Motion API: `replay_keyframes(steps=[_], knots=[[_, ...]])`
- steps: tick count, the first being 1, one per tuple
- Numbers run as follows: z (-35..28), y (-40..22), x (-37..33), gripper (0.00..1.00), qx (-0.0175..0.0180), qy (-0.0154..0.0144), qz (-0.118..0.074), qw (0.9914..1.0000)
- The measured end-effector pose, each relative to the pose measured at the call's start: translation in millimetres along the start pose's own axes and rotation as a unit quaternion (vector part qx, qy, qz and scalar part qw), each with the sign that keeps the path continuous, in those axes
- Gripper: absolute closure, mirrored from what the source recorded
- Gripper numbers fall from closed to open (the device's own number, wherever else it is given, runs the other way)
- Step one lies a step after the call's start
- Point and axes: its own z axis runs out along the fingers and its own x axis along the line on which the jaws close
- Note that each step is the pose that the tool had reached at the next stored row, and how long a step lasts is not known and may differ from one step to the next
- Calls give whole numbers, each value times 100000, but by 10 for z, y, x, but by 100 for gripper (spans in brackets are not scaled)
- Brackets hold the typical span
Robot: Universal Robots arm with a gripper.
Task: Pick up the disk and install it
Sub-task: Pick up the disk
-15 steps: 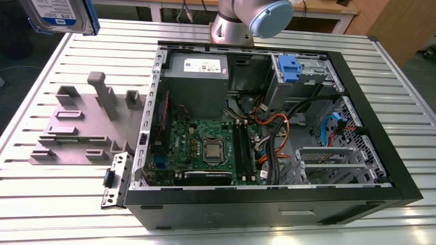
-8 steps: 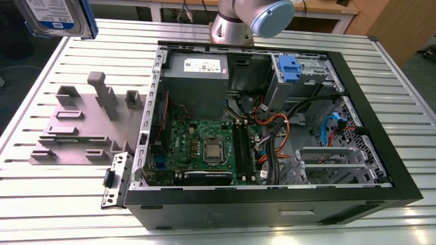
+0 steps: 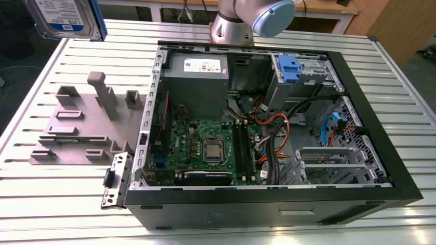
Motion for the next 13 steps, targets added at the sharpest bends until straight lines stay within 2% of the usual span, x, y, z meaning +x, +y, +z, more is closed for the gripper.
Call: replay_keyframes(steps=[1,7,13], knots=[[0,-22,4,64,-7,-51,0,100000],[6,-30,117,64,0,-77,-2,100000],[5,-30,119,64,-9,-70,0,100000]])
